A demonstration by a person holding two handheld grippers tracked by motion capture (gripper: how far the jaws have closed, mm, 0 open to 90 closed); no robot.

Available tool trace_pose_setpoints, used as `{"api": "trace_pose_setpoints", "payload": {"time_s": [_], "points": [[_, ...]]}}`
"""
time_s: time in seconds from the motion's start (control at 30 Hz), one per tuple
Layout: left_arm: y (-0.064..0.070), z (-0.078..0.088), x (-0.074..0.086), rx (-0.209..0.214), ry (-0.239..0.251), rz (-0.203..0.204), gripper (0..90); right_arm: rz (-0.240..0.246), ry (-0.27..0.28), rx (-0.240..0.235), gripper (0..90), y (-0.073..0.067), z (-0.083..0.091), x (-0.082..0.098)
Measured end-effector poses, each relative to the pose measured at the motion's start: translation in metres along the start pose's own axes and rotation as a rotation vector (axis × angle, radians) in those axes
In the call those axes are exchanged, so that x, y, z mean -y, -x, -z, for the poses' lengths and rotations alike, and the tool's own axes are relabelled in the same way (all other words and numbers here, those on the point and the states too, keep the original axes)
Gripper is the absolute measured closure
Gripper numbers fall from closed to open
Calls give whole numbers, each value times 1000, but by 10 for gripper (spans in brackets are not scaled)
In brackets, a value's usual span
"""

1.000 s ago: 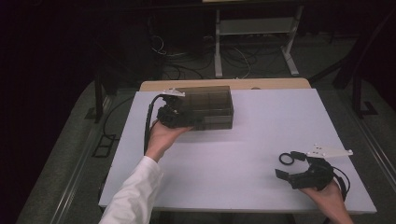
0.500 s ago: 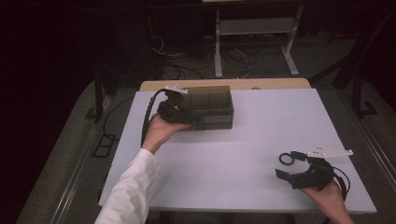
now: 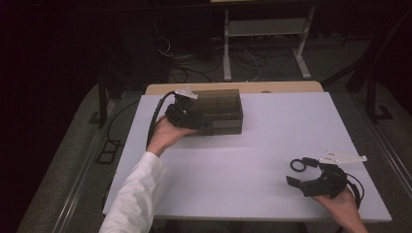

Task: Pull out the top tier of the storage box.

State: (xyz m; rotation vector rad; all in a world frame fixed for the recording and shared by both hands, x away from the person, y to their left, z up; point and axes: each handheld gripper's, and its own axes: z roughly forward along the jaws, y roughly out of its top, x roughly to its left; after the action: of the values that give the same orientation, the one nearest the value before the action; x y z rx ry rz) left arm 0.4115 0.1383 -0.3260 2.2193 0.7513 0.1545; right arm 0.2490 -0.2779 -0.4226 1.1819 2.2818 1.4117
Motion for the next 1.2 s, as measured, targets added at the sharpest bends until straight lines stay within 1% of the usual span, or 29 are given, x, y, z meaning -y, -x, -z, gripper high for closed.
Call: {"api": "trace_pose_setpoints", "payload": {"time_s": [0.1,0.27,0.33,0.47,0.57,0.67,0.83,1.03,1.2], "points": [[-1,-4,0,27,-1,-18,451,0,1,0,3,0,0,0],[-3,-7,0,33,2,-38,455,0,3,1,3,0,1,0],[-4,-8,-1,30,-1,-51,460,-1,3,0,3,0,1,0],[-8,-10,-1,34,8,-58,475,-1,3,-1,3,0,1,0],[-11,-13,0,29,9,-72,495,1,3,-2,3,0,1,0],[-14,-16,1,30,7,-77,503,0,5,-1,3,0,1,0],[-19,-21,3,19,17,-78,533,-1,5,1,3,1,1,0],[-19,-24,3,23,16,-83,565,0,5,0,3,1,1,0],[-19,-29,3,14,5,-92,580,-1,6,1,3,1,1,0]]}}
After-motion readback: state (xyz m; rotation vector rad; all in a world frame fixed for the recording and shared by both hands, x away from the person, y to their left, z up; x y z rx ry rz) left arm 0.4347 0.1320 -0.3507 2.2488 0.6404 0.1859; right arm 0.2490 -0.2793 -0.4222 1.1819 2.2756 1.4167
